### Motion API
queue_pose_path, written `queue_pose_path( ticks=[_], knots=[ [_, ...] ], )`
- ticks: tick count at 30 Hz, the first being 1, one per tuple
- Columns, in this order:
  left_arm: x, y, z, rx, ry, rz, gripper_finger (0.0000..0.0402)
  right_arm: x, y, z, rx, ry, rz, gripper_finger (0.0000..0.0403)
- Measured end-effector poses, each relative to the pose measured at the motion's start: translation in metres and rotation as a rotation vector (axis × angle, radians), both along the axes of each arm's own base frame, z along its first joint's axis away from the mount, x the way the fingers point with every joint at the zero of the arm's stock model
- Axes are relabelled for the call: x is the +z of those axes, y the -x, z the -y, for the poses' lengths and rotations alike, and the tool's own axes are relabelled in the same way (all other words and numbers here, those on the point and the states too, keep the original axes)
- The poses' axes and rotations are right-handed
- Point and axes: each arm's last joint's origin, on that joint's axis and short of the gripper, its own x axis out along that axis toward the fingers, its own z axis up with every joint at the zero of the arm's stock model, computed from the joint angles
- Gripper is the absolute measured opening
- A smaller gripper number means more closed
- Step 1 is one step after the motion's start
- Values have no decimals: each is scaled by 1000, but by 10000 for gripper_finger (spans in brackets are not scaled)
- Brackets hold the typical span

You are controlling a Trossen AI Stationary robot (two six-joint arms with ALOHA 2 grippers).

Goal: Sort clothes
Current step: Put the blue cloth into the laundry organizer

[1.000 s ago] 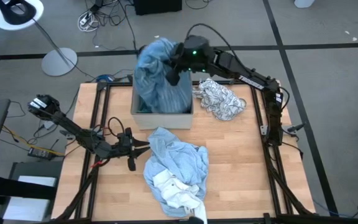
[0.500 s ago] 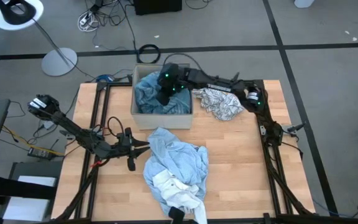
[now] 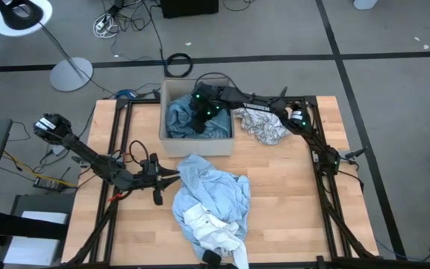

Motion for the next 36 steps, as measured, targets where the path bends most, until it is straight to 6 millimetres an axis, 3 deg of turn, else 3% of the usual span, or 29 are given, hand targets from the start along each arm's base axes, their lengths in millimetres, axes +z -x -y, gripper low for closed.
queue_pose_path(
  ticks=[5,11,14,17,21,26,32,36],
  knots=[
    [0,0,0,1,0,1,99,61,20,-8,-4,56,113,228],
    [0,0,0,5,1,-3,99,125,53,-21,-30,180,196,230],
    [0,0,0,7,1,-3,99,148,69,-27,-55,235,217,230],
    [0,0,0,10,0,-3,99,159,79,-31,-58,244,223,229],
    [0,0,0,10,1,-3,99,167,80,-30,-71,315,245,229],
    [0,0,0,13,11,5,99,160,62,-21,-109,393,334,229],
    [1,0,0,14,11,9,99,133,27,-8,-157,258,501,229],
    [1,0,0,14,9,8,99,99,9,-1,-168,194,452,194]
  ],
)
